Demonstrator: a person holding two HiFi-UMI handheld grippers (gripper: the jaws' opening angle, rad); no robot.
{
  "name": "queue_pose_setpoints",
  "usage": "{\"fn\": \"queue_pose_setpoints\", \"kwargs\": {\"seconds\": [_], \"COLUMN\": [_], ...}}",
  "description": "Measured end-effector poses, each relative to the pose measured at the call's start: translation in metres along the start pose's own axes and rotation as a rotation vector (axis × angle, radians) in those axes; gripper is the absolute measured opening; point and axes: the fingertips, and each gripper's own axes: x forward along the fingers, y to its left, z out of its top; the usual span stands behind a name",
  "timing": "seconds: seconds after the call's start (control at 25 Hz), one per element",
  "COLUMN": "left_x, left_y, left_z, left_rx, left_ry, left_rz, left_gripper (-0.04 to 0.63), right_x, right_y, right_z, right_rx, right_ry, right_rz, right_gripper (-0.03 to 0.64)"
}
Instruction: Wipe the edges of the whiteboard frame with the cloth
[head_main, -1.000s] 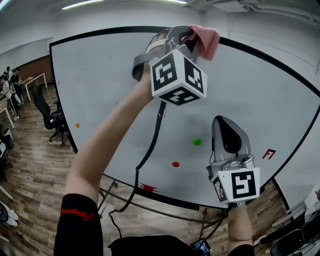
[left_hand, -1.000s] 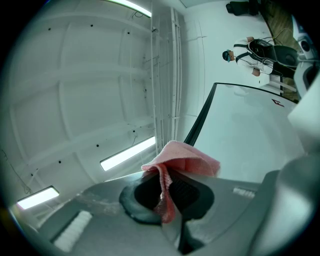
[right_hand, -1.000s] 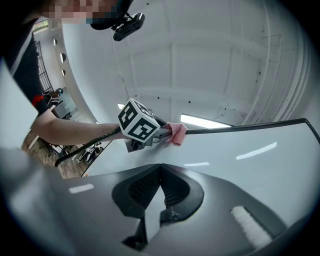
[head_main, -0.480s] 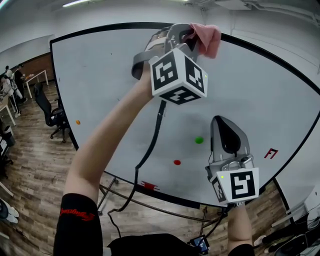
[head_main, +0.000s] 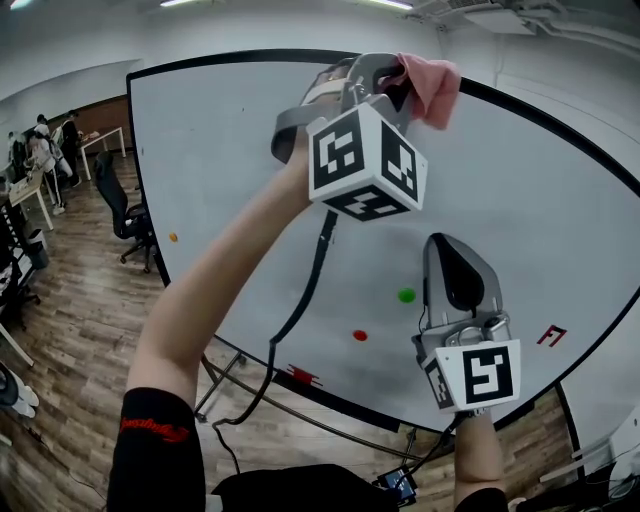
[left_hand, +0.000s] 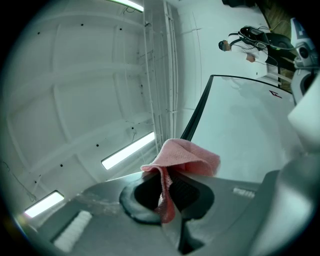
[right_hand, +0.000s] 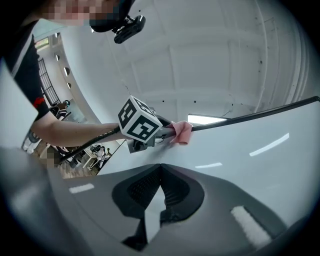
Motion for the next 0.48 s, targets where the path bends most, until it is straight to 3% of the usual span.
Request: {"fn": "queue_pose_setpoints", "kwargs": {"seconds": [0.2, 0.48], "left_x": [-0.001, -0.003], "left_y": [0.0, 0.002], "left_z": [-0.001, -0.003], "left_rx": [0.027, 0.05], "left_ry": [0.016, -0.004], "left_rz": [0.003, -0.005], "left_gripper": [0.021, 0.023], "right_x": [0.01, 0.018], "right_y": [0.008, 0.027], "right_z": [-0.003, -0.009], "right_rx": [0.016, -0.011], "right_ry": [-0.016, -0.016], "right_rz": [0.058, 0.065], "right_gripper": [0.002, 0.002]}}
